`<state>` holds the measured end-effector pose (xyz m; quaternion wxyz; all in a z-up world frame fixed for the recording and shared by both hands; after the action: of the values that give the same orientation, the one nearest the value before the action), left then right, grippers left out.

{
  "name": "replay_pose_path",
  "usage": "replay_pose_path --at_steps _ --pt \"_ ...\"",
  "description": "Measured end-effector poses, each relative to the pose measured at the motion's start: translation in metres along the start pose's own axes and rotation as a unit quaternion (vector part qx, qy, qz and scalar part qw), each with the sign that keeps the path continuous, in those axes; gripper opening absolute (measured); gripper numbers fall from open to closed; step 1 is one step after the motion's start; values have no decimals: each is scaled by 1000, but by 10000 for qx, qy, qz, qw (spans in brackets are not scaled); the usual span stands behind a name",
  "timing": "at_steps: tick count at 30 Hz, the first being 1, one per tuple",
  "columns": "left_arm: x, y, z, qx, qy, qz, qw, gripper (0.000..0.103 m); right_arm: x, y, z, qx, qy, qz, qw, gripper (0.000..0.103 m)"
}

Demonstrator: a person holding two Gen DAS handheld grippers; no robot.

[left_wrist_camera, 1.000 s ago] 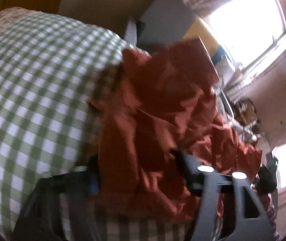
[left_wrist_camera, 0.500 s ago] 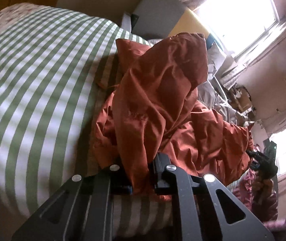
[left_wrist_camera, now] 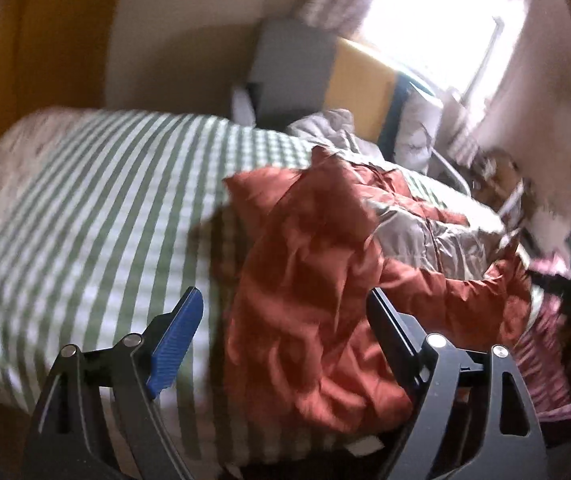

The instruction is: Fold large clothes

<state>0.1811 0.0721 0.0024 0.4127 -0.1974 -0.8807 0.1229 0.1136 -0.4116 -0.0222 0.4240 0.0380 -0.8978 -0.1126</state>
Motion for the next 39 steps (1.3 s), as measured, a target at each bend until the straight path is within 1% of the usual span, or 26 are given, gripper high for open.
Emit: replay_pose_path --at_steps 3,4,5,6,7,8,9,10,11,12,13,14,15,17,18,19,23,25,28,30,34,37,39 --pt "-17 -23 -9 -639 27 -183 9978 82 -14 6 -13 164 73 21 9998 80" --pt "-22 -26 -9 -769 42 -234 9968 82 -21 5 -16 199 97 -16 9998 80" --pt "-32 -29 -11 -885 55 -340 9955 82 -26 5 -19 218 125 -34 9997 80" --pt "-38 -28 -13 -911 87 -330 9953 83 -32 4 -21 223 169 -51 9996 80" --pt "-45 -30 -13 -945 144 -208 9952 82 -36 3 -21 233 219 -64 9995 77" --pt "-48 -32 -14 -967 147 -207 9950 81 -42 3 -21 255 286 -61 9992 73" --pt "-52 -32 -14 -973 143 -283 9948 67 -45 4 -20 299 354 -47 9989 63" --pt "-56 -33 -15 -957 201 -288 9948 56 -46 5 -17 338 382 -34 9987 55" --pt "-61 -31 -15 -906 320 -206 9952 34 -45 5 -16 378 384 -14 9985 50" --pt "-61 -30 -13 -894 304 -269 9952 25 -43 7 -13 412 369 -9 9985 39" --pt "-61 -29 -12 -917 273 -306 9949 21 -40 8 -11 433 363 0 9984 30" --pt "-56 -28 -9 -930 237 -269 9950 13 -37 9 -9 447 349 22 9984 27" --pt "-52 -27 -8 -911 190 -257 9953 11 -29 10 -7 446 301 46 9985 24" --pt "-38 -23 -6 -792 31 -286 9964 9 -16 13 -5 437 195 66 9988 22" --pt "-30 -22 -6 -676 -43 -226 9974 9 -7 16 -4 439 116 67 9989 21" --pt "-18 -20 -6 -519 -148 -89 9985 9 1 19 -5 444 38 61 9990 20" --pt "12 -21 -4 -276 -399 188 9986 6 29 30 -11 466 -287 16 9985 18" --pt "19 -19 -8 -149 -469 232 9985 6 38 34 -24 476 -450 23 9978 17" --pt "32 -16 -22 76 -689 448 9966 6 42 36 -44 420 -618 55 9972 17" --pt "34 -15 -36 191 -801 580 9949 5 37 35 -61 368 -691 125 9969 16" --pt "19 -14 -70 245 -915 588 9938 5 17 26 -102 241 -784 224 9964 15" --pt "-7 -8 -100 373 -925 509 9937 5 -9 19 -133 111 -754 276 9967 15" --pt "-23 -2 -114 502 -877 494 9936 5 -33 15 -150 102 -674 431 9967 14"
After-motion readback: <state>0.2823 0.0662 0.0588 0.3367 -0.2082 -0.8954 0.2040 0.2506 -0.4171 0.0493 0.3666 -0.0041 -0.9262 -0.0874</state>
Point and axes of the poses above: each gripper's, at about its wrist camera, not at the fingertips, and x roughly against the way its jaws point, y to its left, z to its underside, the point moved 2 cm from there along -x, roughly the way its jaws point, and after that the axes turned 9 degrees about x, right-handed, at the moved point
